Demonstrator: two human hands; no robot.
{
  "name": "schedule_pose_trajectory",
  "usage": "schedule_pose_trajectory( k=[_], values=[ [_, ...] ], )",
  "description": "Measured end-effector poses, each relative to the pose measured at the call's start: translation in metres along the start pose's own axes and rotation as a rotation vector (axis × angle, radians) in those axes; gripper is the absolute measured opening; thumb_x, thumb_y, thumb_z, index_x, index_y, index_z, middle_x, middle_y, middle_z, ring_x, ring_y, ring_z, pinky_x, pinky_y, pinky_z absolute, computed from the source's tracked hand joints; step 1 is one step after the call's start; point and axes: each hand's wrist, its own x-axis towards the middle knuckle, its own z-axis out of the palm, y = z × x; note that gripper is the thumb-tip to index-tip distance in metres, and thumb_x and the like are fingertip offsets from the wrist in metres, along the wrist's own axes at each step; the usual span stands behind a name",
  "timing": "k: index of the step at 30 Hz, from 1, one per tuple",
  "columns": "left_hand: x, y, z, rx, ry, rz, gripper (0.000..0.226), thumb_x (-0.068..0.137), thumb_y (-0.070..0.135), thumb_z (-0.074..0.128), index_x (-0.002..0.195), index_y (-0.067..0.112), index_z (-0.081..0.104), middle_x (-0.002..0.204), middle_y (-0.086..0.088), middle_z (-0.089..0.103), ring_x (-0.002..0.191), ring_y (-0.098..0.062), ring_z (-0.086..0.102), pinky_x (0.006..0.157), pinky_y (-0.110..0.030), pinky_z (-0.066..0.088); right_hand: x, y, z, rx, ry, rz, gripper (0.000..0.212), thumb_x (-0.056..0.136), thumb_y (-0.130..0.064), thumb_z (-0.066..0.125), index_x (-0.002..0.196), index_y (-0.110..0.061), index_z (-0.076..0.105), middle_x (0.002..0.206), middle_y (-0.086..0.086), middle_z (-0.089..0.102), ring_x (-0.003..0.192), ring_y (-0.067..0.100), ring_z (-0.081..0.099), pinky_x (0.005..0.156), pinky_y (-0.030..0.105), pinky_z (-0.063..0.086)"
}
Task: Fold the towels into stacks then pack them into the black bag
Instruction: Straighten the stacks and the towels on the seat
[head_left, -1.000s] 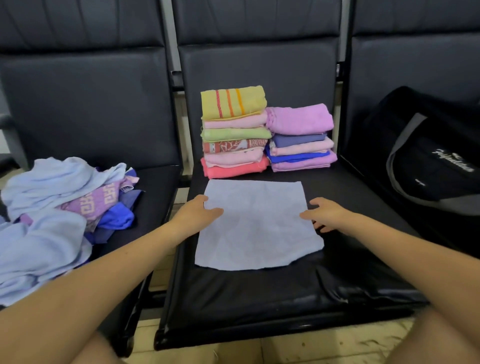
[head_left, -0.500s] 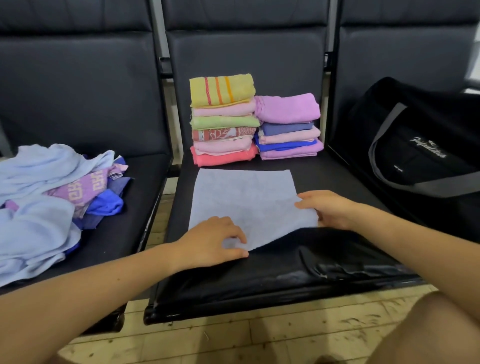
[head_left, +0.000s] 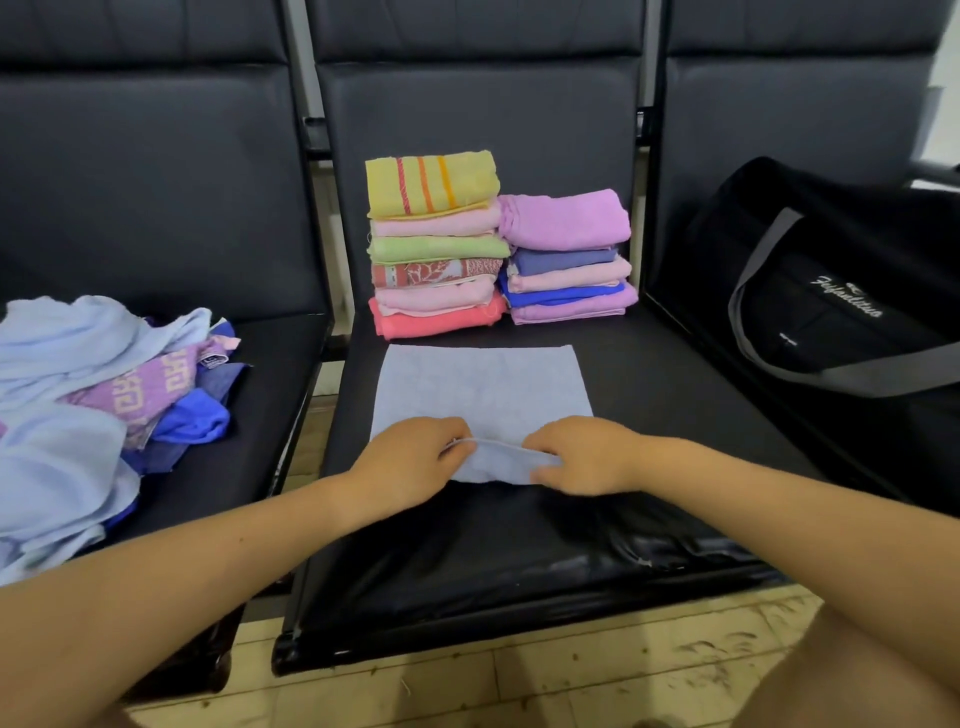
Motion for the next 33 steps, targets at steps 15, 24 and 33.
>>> schedule_pose_trajectory(
  k=[15,24,33],
  values=[
    [-0.004,-0.050,-0.035,-0.451,0.119,-0.343,0.036,0.097,0.025,0.051,0.071,0.001,0.052,0.067,-0.004,0.051,0.059,-0.010,0.046,0.054,-0.017,0.037,-0.004,0.056,-0.015,1.098,0.286,0.292,0.014,0.094,-0.019,0.059,0.098,-0.008,0.067,0.086,0.004,0.073,0.070,0.012,0.070,0.057,0.023,0.054],
    [0.025,-0.047,-0.032,-0.162,0.210,-0.355,0.022,0.093,0.029,0.052,0.089,0.013,0.067,0.087,-0.001,0.063,0.081,-0.016,0.056,0.067,-0.029,0.041,0.025,0.052,-0.015,0.838,0.302,0.455,0.016,0.096,-0.019,0.054,0.085,-0.011,0.063,0.082,0.002,0.065,0.071,0.013,0.063,0.054,0.024,0.049],
    [0.075,-0.064,-0.021,-0.009,0.290,-0.409,0.021,0.095,0.028,0.049,0.105,0.019,0.065,0.103,0.000,0.065,0.091,-0.017,0.056,0.072,-0.029,0.041,0.063,0.074,-0.011,0.532,0.424,0.581,0.035,0.093,-0.023,0.053,0.061,-0.013,0.043,0.064,0.002,0.047,0.061,0.018,0.049,0.055,0.027,0.037]
  ],
)
